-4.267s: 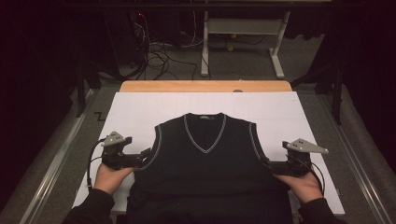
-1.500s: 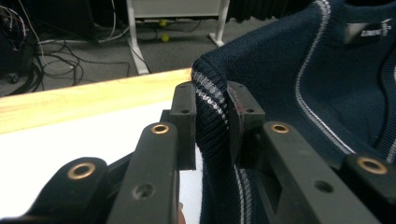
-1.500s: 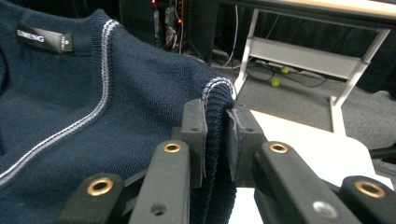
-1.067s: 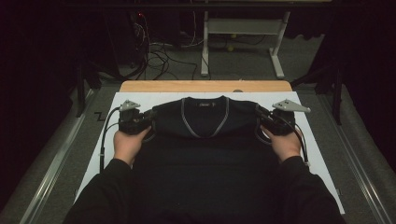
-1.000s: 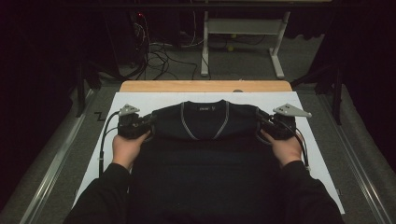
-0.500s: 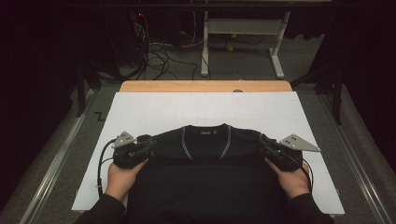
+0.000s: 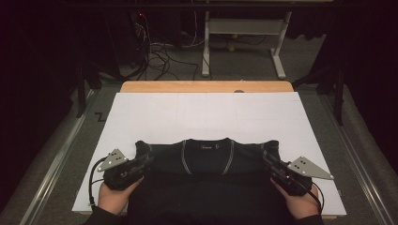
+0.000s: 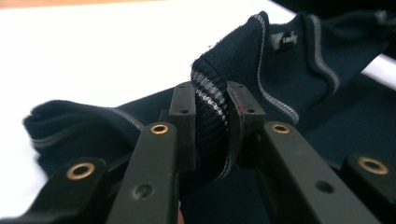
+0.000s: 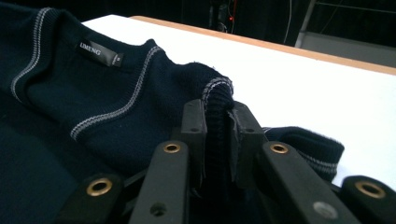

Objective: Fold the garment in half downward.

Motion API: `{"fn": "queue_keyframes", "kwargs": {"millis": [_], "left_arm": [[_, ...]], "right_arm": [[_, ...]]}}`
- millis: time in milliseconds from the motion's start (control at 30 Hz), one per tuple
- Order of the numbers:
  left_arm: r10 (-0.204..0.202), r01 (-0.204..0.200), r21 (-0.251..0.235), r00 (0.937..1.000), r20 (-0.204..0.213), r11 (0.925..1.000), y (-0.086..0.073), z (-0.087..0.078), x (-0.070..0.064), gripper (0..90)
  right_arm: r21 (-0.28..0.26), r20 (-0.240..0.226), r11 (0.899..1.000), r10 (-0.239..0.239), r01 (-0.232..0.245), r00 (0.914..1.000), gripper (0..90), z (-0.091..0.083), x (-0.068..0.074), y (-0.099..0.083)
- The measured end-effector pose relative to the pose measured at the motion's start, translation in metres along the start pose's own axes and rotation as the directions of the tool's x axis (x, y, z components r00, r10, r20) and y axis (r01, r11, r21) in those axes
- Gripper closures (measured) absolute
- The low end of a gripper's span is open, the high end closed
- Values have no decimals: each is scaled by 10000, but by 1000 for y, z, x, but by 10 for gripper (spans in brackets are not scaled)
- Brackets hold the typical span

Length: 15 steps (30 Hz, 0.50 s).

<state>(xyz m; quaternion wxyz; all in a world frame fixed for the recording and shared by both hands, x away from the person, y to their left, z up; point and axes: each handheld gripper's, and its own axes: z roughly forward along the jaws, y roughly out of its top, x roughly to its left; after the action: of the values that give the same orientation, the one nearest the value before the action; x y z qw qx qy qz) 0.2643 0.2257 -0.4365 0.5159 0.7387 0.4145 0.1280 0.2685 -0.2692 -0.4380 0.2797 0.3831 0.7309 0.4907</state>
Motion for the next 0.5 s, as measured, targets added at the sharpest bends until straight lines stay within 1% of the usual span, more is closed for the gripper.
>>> {"fn": "queue_keyframes", "kwargs": {"millis": [33,100,167,367,500], "left_arm": [[16,-16,8,10000,11,10000,-1,-2,-2,710],[172,-171,113,9998,-31,9998,-4,-5,-6,710],[210,-209,216,9998,-23,9995,-7,-8,-9,710],[62,-67,620,9999,81,9981,-20,-19,-14,708],[116,-133,799,9997,222,9967,-28,-26,-23,707]], "right_arm": [[34,-28,10000,50,-50,10000,792,-3,0,-2],[91,-54,9999,125,-125,9999,792,-6,0,-5],[149,-78,9998,158,-157,9998,792,-10,1,-7],[228,-201,9996,162,-158,9997,789,-23,8,-12],[400,-252,9991,132,-122,9996,789,-34,16,-18]]}}
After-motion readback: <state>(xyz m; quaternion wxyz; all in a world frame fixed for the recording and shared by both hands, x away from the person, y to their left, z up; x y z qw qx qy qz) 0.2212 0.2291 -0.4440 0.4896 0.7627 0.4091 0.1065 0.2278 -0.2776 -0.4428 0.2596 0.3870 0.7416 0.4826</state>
